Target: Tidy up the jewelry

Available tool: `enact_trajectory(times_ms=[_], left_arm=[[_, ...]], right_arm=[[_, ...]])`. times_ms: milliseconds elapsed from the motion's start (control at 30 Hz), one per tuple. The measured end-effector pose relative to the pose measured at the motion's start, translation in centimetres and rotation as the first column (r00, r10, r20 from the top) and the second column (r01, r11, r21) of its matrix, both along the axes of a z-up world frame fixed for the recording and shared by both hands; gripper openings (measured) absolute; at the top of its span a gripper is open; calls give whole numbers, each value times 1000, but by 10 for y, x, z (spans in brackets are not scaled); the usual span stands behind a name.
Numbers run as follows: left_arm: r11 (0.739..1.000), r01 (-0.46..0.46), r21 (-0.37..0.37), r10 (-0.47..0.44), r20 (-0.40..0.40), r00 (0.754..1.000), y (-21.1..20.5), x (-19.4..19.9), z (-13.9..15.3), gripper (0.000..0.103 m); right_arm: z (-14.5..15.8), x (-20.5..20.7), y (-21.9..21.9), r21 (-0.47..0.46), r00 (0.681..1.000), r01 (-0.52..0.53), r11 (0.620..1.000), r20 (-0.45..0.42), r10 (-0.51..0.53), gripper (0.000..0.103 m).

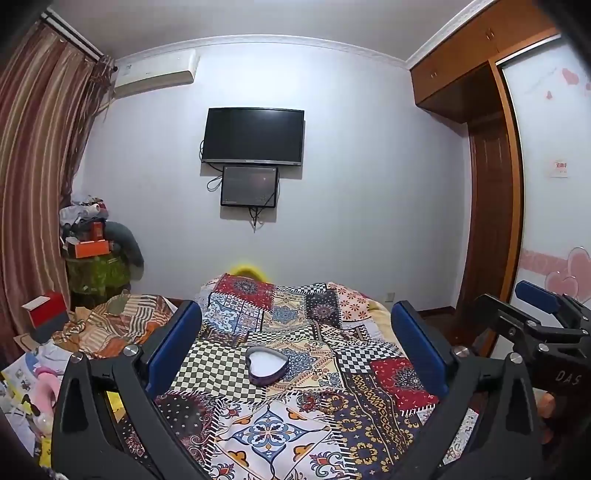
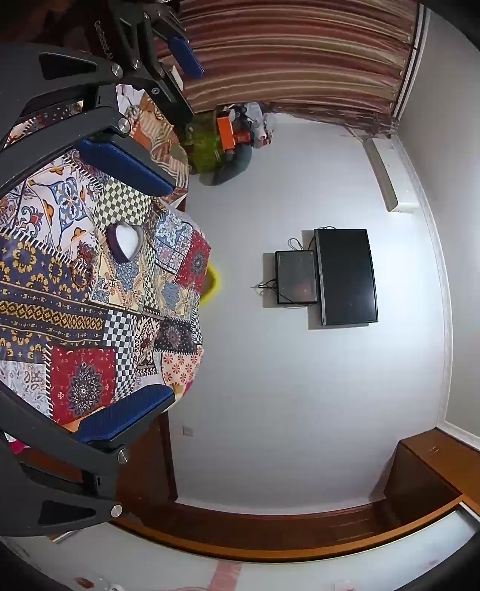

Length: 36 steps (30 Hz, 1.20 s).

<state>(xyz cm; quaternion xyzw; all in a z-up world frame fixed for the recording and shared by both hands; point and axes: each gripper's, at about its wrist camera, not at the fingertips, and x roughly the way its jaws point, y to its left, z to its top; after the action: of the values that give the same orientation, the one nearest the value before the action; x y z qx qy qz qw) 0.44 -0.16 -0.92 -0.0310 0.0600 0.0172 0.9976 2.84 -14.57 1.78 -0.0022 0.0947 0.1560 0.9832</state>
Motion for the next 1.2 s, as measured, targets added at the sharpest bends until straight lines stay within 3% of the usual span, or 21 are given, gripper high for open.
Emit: enact_trajectory(times_ms=[1200], left_arm=[[1000, 5, -14, -5, -26, 1000, 2, 3, -2, 103]], right_arm=[[-1, 3, -2, 9, 1000, 7, 1000, -30, -7, 101]])
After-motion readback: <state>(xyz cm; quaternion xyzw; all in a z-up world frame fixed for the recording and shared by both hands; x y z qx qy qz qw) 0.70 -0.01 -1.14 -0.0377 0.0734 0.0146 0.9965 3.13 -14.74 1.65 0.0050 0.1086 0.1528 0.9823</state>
